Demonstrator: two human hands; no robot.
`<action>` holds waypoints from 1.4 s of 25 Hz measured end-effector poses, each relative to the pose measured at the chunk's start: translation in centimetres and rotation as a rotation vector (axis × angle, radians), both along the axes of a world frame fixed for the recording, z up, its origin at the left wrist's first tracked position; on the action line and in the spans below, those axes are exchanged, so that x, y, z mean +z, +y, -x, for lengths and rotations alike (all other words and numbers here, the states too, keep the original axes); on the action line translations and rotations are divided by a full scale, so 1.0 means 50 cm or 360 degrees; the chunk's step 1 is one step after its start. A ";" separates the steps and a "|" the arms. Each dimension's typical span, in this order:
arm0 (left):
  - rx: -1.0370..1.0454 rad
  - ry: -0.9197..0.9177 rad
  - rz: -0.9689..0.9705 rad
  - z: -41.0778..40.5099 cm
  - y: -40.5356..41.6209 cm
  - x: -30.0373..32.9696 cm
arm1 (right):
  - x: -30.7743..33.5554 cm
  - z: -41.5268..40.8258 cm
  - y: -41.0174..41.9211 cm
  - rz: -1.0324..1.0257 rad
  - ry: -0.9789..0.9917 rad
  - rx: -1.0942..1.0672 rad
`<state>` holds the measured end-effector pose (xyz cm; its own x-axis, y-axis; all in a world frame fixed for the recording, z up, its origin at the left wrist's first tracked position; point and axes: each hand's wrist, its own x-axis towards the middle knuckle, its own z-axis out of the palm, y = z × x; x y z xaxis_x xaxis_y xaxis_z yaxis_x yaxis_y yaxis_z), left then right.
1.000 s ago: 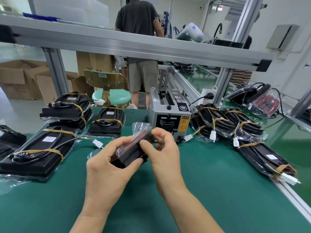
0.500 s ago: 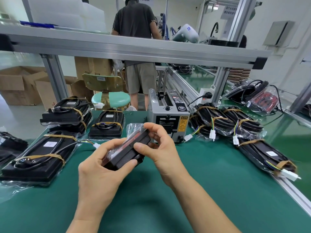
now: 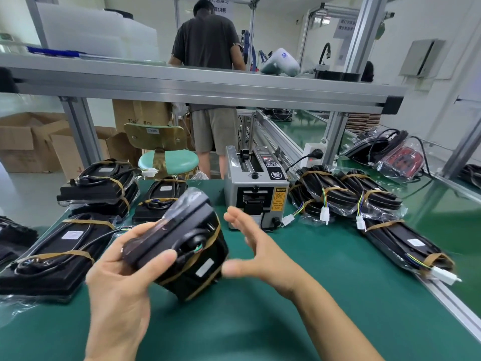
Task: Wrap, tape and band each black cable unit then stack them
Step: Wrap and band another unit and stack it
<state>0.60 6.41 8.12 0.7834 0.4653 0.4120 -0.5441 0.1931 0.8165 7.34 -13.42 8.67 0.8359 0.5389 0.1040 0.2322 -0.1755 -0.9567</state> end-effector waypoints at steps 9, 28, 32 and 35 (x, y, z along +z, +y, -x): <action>-0.0214 0.0291 -0.0114 0.000 0.006 -0.036 | 0.055 0.008 -0.047 0.0409 -0.0503 -0.0267; 0.0217 0.0268 -0.0673 -0.005 -0.008 -0.112 | 0.013 -0.129 -0.026 0.0280 -0.0053 -0.1181; 0.0283 0.0271 -0.0772 0.004 -0.022 -0.111 | 0.023 -0.177 0.010 -0.0154 0.0456 -0.1549; 0.0318 0.0251 -0.0804 0.003 -0.021 -0.113 | 0.026 -0.205 0.030 -0.0290 0.0570 -0.1641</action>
<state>0.44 5.36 2.46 0.7703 0.3864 0.5073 -0.3940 -0.3370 0.8551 17.59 -11.92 9.96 0.8728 -0.4321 -0.2270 -0.2401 0.0247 -0.9704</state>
